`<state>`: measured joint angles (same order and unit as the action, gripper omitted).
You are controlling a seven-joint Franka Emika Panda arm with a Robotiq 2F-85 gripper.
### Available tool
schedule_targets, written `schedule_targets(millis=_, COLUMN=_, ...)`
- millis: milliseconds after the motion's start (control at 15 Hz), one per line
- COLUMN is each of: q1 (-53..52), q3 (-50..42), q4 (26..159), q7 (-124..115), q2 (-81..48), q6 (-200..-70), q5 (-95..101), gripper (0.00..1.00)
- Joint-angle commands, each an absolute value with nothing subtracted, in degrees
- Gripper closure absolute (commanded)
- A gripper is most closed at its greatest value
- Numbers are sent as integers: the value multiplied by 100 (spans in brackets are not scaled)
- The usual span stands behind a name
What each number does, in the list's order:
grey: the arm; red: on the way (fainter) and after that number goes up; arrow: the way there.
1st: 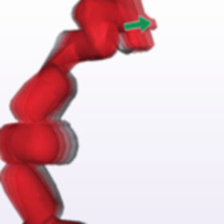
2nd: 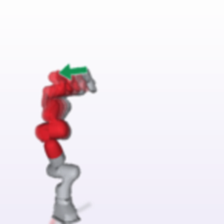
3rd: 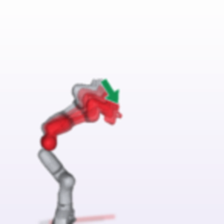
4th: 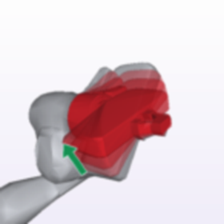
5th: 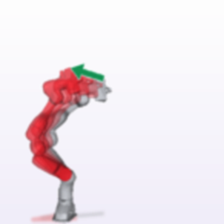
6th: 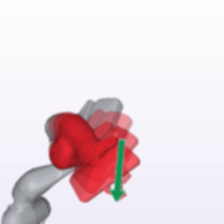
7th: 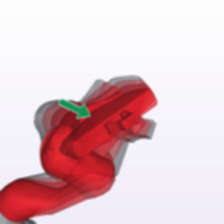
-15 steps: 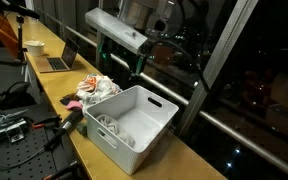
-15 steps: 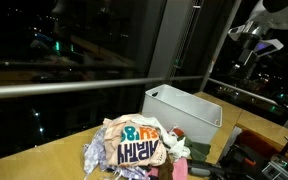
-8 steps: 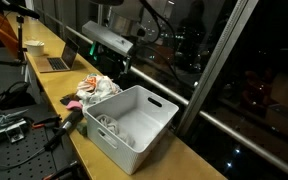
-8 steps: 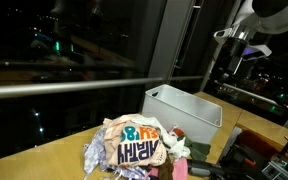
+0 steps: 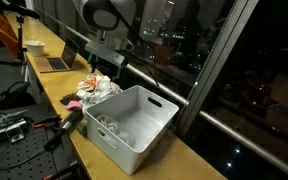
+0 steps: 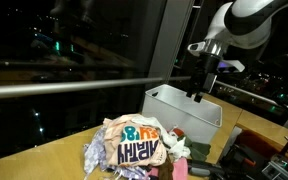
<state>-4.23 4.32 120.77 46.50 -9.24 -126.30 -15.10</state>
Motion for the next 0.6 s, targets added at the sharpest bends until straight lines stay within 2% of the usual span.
schedule_targets(millis=0, q1=-588, q3=776, q4=11467, q7=4394, q2=-1696, q6=-12777, q5=-1324, gripper=0)
schedule_targets(millis=533, q1=-850, q3=1248, q4=10240, q7=3937, q2=-3265, q6=-12754, q5=-829, gripper=0)
